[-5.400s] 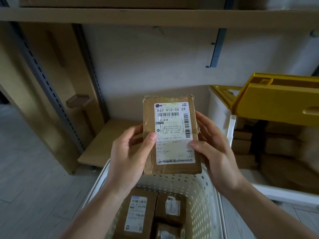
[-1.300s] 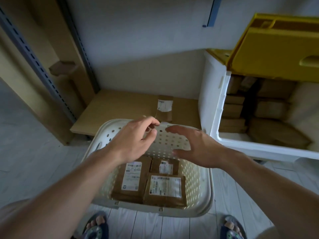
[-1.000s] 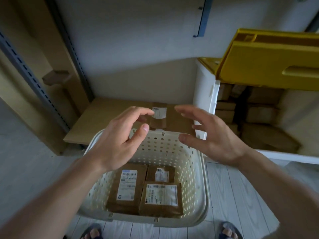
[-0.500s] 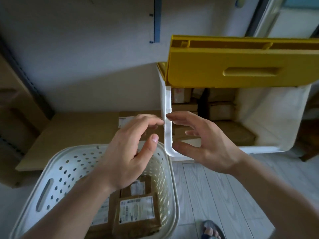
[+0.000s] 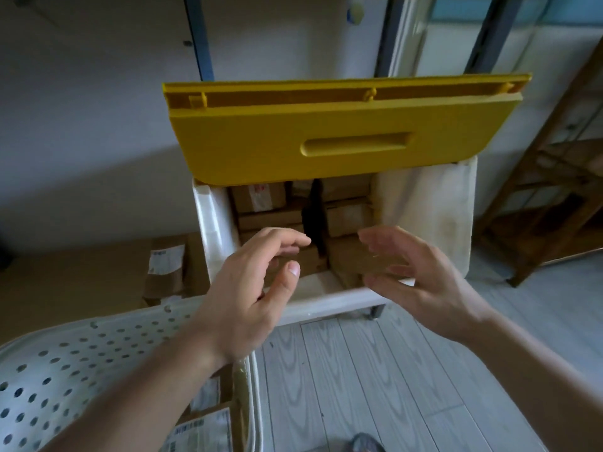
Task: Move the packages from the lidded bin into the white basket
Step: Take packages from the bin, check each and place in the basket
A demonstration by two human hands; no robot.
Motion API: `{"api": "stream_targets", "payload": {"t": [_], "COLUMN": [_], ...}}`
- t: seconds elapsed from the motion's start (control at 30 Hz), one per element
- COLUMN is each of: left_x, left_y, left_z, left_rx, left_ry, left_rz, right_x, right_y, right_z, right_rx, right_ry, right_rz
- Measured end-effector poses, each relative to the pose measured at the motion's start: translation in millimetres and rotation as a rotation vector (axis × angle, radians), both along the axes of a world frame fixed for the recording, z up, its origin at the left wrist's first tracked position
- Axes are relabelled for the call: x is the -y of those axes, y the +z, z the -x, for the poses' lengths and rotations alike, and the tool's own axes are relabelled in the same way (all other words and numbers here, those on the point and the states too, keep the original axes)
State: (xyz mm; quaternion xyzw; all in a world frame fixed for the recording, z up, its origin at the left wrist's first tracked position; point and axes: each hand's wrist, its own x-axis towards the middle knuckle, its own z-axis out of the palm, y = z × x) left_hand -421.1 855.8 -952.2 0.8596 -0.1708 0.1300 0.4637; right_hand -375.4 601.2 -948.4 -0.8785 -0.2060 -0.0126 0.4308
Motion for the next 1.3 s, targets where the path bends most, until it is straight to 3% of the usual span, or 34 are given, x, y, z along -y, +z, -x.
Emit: {"api": "stream_targets", "payload": {"t": [0.3,0.4,0.53,0.7,0.8,0.9,1.13,1.3], "left_x": [57,82,103,113,117,116,107,107], "left_y": [-36,-42,-62,-76,-81,-82,-86,-83], "left_z": [-66,-91,-130,-149,-154,-155,-157,-156], "left_rx": [-0.197,-0.385,-0.757,-1.040,-1.116,-1.185,-1.254,-1.219], "left_ry": [0.068,0.089,0.166,0.183,0.166,0.172,0.149,0.174], "left_rz": [0.014,0.039,-0.067,0.203,0.481,0.627,0.678,0.589], "right_x": [16,14,7,-9,-11,-10,-7,-9], "right_y": [-33,-43,-51,-56,-58,-56,-52,-47], "right_z": [-56,-78,-100,-113,-114,-113,-108,-103], "right_rx": [-0.004,-0.026,-0.185,-0.354,-0.376,-0.361,-0.288,-0.210], "right_ry": [-0.218,-0.317,-0.417,-0.415,-0.425,-0.441,-0.469,-0.512], "right_rz": [0.128,0.190,0.336,0.424,0.466,0.459,0.387,0.308]}}
